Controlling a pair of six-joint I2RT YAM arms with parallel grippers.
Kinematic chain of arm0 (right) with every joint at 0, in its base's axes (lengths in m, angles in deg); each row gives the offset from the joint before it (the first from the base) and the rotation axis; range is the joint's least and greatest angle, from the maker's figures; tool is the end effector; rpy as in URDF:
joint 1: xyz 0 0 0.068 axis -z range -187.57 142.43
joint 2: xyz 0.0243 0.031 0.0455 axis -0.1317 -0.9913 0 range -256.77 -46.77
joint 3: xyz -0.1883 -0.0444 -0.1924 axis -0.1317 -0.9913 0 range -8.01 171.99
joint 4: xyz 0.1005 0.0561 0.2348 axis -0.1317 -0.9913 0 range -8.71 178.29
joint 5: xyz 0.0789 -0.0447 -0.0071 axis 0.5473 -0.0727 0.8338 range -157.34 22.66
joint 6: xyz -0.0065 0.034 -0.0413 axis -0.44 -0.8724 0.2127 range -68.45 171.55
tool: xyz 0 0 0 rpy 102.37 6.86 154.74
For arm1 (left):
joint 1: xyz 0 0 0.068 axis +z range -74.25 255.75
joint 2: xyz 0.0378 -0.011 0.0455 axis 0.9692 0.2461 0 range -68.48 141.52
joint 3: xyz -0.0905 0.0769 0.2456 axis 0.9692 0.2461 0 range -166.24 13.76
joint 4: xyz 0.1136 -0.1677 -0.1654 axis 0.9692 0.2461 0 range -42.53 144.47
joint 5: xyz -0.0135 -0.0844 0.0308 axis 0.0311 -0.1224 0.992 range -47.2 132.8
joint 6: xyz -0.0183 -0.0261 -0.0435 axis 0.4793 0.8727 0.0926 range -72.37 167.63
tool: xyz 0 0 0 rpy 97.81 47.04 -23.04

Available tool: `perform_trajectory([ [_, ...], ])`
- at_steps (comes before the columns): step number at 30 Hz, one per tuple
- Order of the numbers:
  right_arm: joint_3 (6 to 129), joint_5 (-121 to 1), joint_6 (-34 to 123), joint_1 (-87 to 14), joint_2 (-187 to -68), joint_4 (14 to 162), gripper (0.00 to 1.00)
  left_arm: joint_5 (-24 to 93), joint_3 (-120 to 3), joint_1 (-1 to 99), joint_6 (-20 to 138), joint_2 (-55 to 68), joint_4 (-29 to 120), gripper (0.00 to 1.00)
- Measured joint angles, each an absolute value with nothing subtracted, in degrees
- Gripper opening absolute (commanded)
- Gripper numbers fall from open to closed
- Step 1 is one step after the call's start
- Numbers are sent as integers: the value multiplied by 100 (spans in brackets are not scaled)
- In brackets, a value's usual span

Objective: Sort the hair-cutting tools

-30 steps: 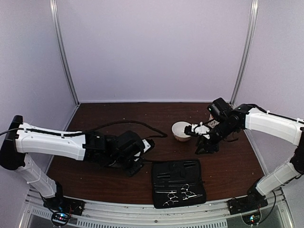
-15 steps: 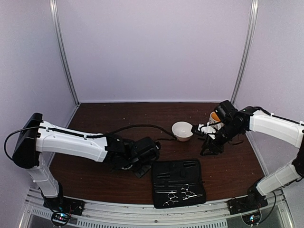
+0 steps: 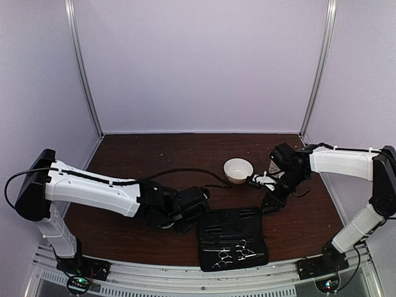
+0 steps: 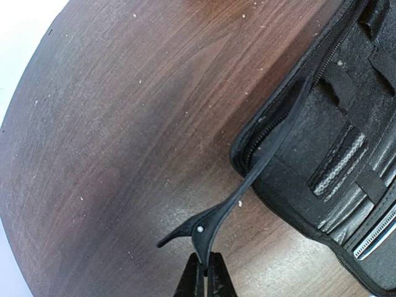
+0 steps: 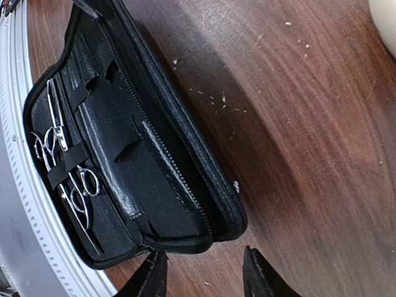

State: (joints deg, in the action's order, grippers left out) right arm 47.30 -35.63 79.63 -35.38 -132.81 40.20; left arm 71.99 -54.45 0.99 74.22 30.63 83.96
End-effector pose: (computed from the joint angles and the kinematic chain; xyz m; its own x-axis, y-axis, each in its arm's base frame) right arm 0.2241 0.1394 0.2010 -0.5363 -0.7357 -0.4137 -0.8381 0.4065 0.3637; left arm 0.1071 -0.3265 0.2028 -0.5719 0.6129 -0.5452 0.6006 0.7656 0.2307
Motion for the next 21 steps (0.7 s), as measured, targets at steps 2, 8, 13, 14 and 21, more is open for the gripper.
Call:
perform_trajectory([
  [2,4730,-3509,7963,-3538,-13349,3998,43,7269,-5445,27,7499,3061,8401,0],
  [8,4717,-3426,7963,-3538,-13397,3969,43,7498,-5443,-257,7722,2995,8392,0],
  [13,4712,-3380,7965,-3538,-13462,3950,43,7548,-5436,-310,7973,3019,8379,0],
  [14,4712,-3366,7967,-3538,-13469,3943,43,7575,-5438,-310,8023,3050,8390,0],
  [21,4710,-3275,7965,-3538,-13596,3910,43,7631,-5416,-270,8353,3373,8481,0],
])
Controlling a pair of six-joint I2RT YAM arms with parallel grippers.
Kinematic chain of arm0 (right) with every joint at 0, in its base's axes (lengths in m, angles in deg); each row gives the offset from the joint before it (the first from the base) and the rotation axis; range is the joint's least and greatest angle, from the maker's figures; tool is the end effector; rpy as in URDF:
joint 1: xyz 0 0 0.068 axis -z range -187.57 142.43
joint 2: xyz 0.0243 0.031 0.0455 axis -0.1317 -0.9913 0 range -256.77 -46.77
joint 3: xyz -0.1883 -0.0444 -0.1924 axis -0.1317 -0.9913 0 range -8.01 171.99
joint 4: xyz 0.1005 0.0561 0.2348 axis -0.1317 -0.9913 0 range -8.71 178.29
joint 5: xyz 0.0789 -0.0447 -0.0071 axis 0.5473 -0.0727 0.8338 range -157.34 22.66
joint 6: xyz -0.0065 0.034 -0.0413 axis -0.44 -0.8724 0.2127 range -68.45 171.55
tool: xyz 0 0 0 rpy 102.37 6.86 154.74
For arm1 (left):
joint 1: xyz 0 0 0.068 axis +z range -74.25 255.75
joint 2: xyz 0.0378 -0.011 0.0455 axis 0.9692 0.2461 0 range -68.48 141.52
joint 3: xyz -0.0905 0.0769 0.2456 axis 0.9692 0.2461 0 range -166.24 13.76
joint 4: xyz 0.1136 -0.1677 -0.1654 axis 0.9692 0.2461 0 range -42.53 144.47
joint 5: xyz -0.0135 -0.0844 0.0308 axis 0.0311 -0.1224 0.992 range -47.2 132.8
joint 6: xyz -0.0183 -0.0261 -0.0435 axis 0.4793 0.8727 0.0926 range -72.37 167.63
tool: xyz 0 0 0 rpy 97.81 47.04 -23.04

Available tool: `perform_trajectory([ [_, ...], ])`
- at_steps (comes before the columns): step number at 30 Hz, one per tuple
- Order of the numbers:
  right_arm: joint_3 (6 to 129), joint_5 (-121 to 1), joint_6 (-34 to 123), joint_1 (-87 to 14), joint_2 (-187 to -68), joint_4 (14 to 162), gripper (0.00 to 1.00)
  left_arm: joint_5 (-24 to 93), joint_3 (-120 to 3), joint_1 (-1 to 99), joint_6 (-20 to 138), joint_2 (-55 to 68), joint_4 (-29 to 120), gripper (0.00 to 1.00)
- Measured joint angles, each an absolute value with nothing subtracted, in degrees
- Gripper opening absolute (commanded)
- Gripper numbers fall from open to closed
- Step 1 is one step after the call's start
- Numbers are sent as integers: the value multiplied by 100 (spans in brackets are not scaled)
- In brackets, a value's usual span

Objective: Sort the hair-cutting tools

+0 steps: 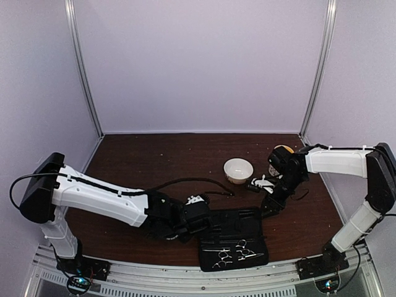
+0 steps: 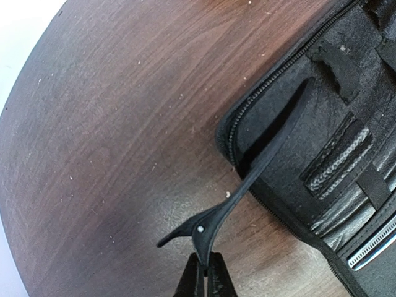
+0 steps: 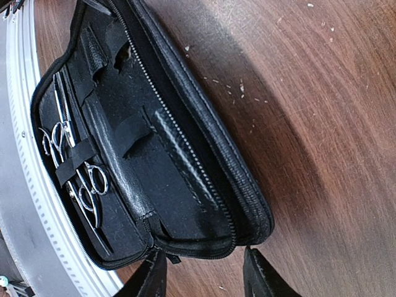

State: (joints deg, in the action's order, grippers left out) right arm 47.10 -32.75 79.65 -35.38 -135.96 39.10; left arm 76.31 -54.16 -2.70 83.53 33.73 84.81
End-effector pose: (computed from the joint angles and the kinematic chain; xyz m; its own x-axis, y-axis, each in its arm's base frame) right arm 0.2249 0.1416 0.1873 -0.5662 -0.7371 -0.3689 -0.8045 0.3967 0.4421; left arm 0.0884 -0.3337 0.1847 -0.6124 0.5555 -0.5625 0.5221 0.8184 0.2398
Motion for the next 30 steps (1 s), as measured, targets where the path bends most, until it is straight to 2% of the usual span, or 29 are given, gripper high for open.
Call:
perform_trajectory([
  [16,4710,-3251,7965,-3545,-13792,3891,43,6831,-5320,38,7978,3511,7911,0],
  [30,4712,-3113,7987,-3610,-14037,3830,42,6071,-5777,401,7591,4287,7880,0],
])
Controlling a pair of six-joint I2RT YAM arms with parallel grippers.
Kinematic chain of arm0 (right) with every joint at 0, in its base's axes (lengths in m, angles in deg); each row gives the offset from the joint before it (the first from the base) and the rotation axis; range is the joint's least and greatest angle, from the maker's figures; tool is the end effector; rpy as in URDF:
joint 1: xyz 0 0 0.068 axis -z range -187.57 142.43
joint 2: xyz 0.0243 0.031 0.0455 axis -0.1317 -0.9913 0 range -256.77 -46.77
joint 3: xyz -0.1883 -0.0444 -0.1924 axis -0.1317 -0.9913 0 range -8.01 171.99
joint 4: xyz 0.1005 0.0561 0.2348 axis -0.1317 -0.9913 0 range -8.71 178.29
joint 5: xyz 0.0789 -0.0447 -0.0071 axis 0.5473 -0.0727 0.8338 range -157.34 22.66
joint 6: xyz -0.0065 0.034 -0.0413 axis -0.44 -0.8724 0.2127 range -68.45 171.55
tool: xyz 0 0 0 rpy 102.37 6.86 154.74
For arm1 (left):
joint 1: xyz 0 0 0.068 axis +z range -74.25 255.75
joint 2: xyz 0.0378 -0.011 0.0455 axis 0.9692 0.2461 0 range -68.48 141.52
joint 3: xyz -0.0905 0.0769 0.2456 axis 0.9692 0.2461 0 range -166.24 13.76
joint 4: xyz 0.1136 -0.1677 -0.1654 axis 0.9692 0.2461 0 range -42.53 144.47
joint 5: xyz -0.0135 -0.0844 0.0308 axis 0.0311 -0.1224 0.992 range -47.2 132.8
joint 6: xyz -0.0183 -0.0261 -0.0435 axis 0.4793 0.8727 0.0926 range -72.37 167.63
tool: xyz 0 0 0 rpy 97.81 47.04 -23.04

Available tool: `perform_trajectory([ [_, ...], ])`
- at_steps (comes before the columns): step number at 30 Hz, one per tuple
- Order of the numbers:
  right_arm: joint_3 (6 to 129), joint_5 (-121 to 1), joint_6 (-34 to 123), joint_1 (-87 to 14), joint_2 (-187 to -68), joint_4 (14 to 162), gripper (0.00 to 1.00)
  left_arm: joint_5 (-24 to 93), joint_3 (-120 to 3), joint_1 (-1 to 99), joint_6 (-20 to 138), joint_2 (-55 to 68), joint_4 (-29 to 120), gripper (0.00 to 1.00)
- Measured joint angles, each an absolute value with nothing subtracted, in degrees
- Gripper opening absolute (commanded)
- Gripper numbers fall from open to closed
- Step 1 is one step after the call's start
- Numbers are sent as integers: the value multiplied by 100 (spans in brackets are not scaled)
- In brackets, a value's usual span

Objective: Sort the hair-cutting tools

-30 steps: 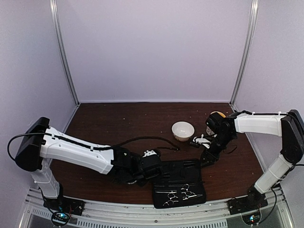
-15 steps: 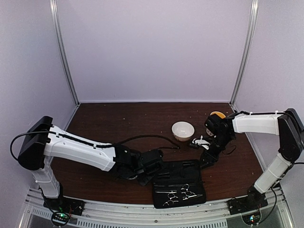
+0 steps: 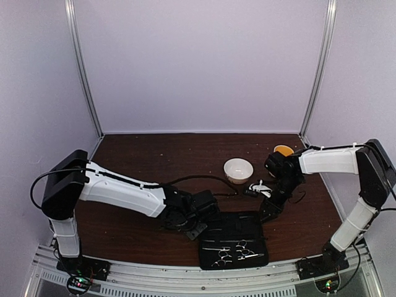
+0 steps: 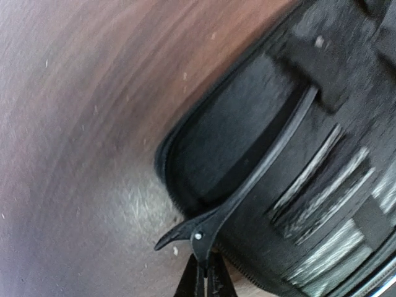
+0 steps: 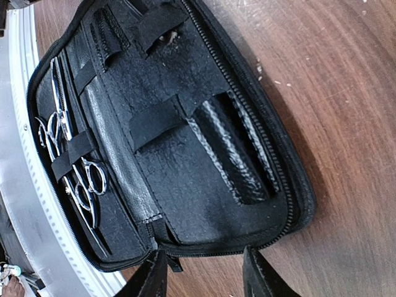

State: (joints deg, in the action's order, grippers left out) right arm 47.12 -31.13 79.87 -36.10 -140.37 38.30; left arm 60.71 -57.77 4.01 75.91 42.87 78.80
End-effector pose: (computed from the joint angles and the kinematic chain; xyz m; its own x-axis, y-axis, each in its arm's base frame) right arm 0.2259 0.1468 0.1689 -0.5837 -0.7530 -0.3037 -0.7682 0.3909 0.5071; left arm 0.1288 -0.3550 0.1465 -0.6744 0.6056 -0.4224 0.6279 0.7714 0.1034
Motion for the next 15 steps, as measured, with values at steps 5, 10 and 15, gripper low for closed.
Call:
perform_trajectory([
  [5,4725,-3104,8013,-3630,-14144,3790,42,5924,-6131,451,7355,4379,7909,0],
  [10,4743,-3098,8030,-3654,-14184,3757,43,5660,-6452,495,7090,4621,7926,0],
  [15,4767,-3089,8030,-3658,-14199,3746,43,5470,-6597,514,6889,4796,7928,0],
])
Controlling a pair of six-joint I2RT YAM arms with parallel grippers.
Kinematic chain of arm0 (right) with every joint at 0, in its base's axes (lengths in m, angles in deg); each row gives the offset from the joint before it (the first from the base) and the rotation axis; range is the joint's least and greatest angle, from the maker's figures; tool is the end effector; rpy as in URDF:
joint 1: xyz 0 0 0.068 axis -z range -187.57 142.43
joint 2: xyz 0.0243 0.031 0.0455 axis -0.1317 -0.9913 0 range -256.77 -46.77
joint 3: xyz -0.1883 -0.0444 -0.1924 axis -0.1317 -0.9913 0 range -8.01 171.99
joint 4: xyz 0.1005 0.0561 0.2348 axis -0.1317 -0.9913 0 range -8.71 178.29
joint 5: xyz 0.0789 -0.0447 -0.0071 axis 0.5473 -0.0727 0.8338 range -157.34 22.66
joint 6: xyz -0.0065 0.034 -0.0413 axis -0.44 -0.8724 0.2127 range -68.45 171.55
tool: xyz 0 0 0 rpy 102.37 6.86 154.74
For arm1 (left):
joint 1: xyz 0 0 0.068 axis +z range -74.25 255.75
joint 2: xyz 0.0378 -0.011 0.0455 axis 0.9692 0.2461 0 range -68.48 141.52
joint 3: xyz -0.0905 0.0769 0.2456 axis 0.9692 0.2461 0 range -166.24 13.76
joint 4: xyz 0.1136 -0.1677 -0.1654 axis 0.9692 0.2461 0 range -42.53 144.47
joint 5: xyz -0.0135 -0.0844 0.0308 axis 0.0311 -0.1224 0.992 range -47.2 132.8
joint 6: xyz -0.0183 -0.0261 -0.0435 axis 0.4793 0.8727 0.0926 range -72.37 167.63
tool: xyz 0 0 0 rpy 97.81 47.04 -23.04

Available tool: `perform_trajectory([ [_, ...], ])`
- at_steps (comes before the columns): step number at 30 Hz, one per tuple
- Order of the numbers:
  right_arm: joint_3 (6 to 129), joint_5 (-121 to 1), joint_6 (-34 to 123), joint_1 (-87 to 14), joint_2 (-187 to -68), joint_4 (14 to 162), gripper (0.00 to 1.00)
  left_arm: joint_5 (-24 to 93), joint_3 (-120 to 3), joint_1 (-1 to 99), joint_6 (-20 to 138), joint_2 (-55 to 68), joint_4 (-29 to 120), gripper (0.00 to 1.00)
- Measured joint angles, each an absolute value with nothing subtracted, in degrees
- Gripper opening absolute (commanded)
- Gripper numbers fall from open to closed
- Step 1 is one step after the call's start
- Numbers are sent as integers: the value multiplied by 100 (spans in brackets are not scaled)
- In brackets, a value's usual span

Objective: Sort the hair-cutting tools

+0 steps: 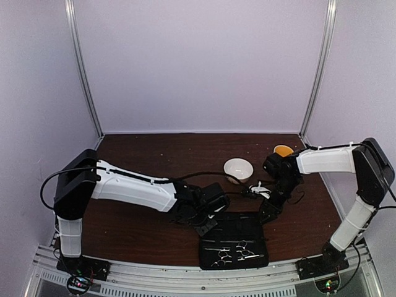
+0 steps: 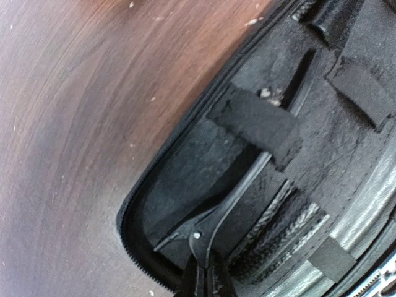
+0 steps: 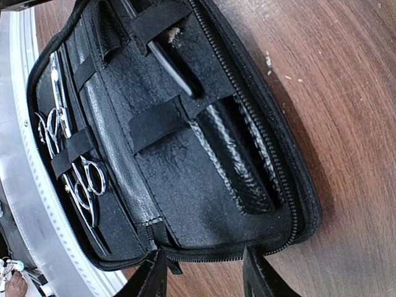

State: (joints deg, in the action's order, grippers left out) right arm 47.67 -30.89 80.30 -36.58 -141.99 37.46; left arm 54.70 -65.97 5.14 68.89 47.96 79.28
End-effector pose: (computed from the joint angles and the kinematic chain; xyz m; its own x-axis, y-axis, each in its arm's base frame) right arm 0.2263 0.1498 0.1641 -0.5807 -0.7645 -0.2800 -0.7597 0.3851 0.5240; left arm 0.1430 -0.3839 0.1502 -0.6134 0.6745 -0.4108 0.7249 0.6873 0.0462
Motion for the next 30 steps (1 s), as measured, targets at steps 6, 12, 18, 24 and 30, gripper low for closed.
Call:
perform_trajectory([
  [6,4784,-3067,8041,-3676,-14243,3716,43,5382,-6767,523,6743,4914,7950,0],
  [12,4843,-2956,8118,-3682,-14363,3593,43,5282,-7010,525,6605,5083,7970,0],
  [18,4843,-2958,8135,-3684,-14363,3578,43,5199,-7230,527,6507,5240,7968,0],
  [24,4841,-3122,8146,-3663,-14144,3541,43,5194,-7235,532,6507,5246,7968,0],
  [30,4800,-3793,8221,-3569,-13102,3427,44,5196,-7235,532,6509,5244,7968,5],
])
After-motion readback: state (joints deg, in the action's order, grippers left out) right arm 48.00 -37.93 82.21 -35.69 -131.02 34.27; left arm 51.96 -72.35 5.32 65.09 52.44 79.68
